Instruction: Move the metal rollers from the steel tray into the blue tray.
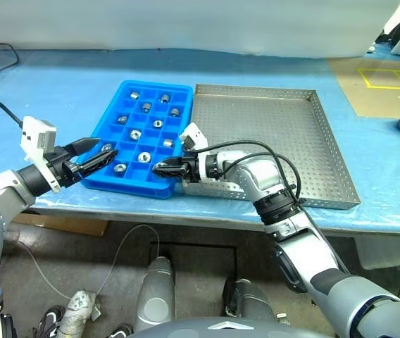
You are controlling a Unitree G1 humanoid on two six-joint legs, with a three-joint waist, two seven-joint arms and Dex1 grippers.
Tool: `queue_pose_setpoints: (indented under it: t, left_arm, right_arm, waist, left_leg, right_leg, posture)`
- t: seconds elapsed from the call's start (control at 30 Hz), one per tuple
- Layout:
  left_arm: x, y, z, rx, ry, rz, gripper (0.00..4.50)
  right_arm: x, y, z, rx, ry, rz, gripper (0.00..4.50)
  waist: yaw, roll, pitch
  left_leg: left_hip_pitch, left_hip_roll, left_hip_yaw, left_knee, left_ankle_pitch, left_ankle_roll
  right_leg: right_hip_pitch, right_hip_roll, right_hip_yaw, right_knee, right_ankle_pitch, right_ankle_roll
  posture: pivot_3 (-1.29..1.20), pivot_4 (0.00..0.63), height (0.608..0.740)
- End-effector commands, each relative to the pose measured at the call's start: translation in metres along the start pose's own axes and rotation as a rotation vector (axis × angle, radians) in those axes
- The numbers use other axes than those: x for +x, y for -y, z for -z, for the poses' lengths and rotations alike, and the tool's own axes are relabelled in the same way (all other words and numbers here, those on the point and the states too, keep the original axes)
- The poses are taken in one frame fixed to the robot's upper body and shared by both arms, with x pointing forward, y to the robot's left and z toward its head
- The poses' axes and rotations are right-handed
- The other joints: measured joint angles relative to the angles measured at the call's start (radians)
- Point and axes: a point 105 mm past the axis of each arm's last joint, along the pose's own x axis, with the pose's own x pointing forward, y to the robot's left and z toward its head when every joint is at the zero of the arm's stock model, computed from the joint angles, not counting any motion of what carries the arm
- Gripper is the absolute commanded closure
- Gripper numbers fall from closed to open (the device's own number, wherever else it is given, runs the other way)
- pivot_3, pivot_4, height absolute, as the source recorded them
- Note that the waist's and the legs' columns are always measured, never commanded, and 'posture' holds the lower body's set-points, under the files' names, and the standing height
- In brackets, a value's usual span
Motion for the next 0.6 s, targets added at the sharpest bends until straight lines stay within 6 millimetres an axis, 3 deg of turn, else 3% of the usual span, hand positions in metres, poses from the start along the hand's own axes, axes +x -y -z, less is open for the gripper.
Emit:
queue_pose_setpoints:
  t: [0.03,0.1,0.3,0.47,0.6]
  left_arm:
    - [0.0,0.0,-0.009,0.042,0.018,0.004,0.75]
    - [0.001,-0.001,-0.009,0.04,0.018,0.005,0.75]
    - [0.005,0.003,-0.006,0.024,0.02,0.026,0.75]
    - [0.01,0.008,-0.001,0.007,0.022,0.053,0.75]
    - [0.027,0.011,0.001,-0.029,0.06,0.061,0.75]
  right_arm:
    - [0.003,-0.007,-0.003,-0.008,0.007,-0.035,2.9]
    - [0.002,-0.007,-0.004,-0.017,0.012,-0.035,2.9]
    - [-0.001,-0.004,-0.008,-0.017,0.028,-0.024,0.99]
    - [-0.02,0.006,-0.034,-0.042,0.086,0.025,0.99]
    - [-0.051,0.011,-0.066,-0.1,0.213,0.087,0.99]
  waist:
    - [0.0,0.0,0.0]
    - [-0.001,0.0,0.0]
    - [-0.001,0.0,0.0]
    - [0.0,0.0,0.0]
    - [0.004,0.0,0.0]
  left_leg:
    - [0.0,0.0,0.0,0.0,0.0,0.0]
    - [0.001,0.0,0.0,0.0,0.0,0.0]
    - [0.001,0.0,0.0,0.001,0.0,0.0]
    - [0.002,0.0,0.0,0.002,0.0,0.0]
    - [0.002,0.0,0.0,0.003,0.0,0.0]
  right_leg:
    - [0.0,0.0,0.0,0.0,0.0,0.0]
    - [0.001,0.0,0.0,0.0,0.0,0.0]
    - [0.001,0.0,0.0,0.001,0.0,0.0]
    - [0.003,0.0,0.0,0.002,0.0,0.0]
    - [0.004,0.0,0.0,0.003,0.0,0.0]
  posture:
    - [0.36,0.15,0.74]
    - [0.36,0.15,0.74]
    - [0.34,0.15,0.74]
    - [0.32,0.15,0.74]
    - [0.3,0.15,0.74]
